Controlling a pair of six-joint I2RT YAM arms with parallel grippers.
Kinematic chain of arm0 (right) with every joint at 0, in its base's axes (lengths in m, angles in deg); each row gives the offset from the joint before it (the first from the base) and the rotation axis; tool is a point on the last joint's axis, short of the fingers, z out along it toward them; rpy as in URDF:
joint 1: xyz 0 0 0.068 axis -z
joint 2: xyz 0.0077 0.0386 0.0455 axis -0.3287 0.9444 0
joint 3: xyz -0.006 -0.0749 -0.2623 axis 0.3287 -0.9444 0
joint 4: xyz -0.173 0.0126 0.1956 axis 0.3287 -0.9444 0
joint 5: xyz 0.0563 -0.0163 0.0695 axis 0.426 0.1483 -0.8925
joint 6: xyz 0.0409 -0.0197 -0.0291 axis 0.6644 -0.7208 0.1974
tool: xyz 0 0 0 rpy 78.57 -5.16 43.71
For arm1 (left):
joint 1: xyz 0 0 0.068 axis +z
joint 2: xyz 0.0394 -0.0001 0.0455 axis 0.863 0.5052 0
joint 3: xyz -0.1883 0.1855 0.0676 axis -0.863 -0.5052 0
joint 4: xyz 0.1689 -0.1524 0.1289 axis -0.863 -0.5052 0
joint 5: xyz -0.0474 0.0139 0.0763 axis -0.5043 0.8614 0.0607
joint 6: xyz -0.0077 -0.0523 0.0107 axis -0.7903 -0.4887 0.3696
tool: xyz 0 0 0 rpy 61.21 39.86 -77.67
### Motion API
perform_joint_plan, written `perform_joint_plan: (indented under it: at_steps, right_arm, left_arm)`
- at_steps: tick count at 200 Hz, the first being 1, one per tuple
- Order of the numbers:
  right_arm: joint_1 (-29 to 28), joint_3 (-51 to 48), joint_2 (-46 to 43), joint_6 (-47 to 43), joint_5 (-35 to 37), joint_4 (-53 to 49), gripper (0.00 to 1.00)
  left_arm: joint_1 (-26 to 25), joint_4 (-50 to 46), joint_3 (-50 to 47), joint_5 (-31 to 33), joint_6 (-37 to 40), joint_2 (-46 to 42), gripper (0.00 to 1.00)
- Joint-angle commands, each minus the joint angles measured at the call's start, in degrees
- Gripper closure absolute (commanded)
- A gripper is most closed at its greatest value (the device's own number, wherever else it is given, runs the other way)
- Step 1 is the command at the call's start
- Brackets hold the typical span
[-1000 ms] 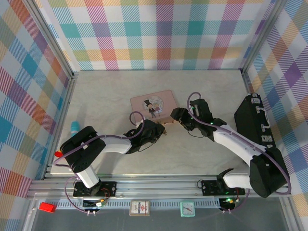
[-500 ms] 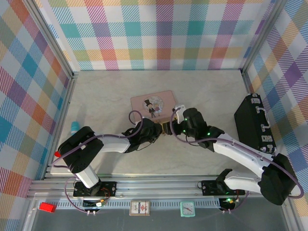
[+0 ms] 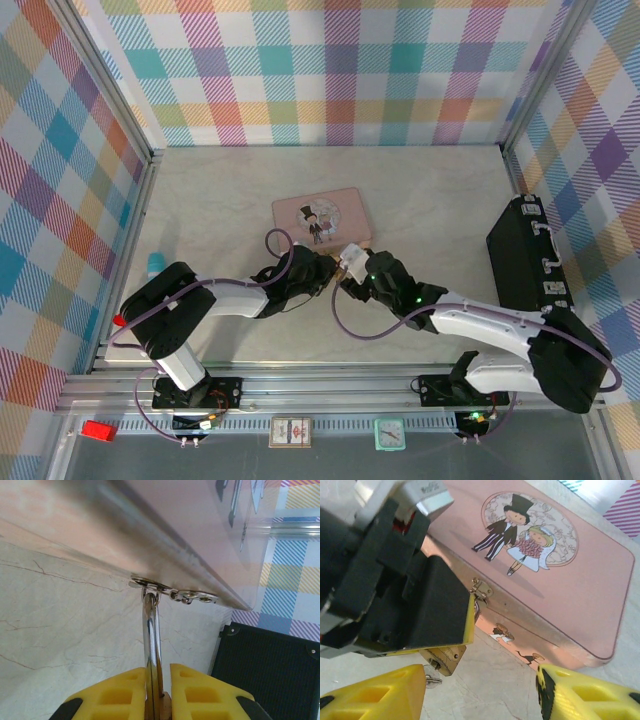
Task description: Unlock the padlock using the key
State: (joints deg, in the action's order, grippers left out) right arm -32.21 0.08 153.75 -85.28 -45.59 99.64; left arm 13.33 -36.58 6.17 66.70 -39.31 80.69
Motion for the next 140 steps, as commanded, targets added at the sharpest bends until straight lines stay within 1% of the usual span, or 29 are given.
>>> perform_joint_plan:
  at_steps: [1,25,58,97,140]
  right_arm:
    - [-0.80,-1.81,2.08,-5.14,1.23,7.90,0.42]
    - [-0.97,-3.46,3.63,-7.21,1.67,11.80,0.45]
    - [-1.51,-6.32,3.03,-7.50,1.91,16.10,0.50]
    - [-3.28,-9.39,1.21,-5.00,2.20,18.48,0.50]
    - [-4.11,-10.44,4.40,-5.60,3.34,23.13,0.50]
  left_arm:
    - [0.43,3.15,-0.45,-5.95,-1.33,1.32,1.00]
    - [0.37,3.16,-0.79,-5.74,-1.33,0.99,1.00]
    - [0.40,2.69,-0.46,-5.65,-1.18,0.87,1.00]
    - [1.64,2.02,0.03,-5.64,-0.33,0.67,1.00]
    - [3.59,0.80,0.37,-6.22,1.19,-0.23,1.00]
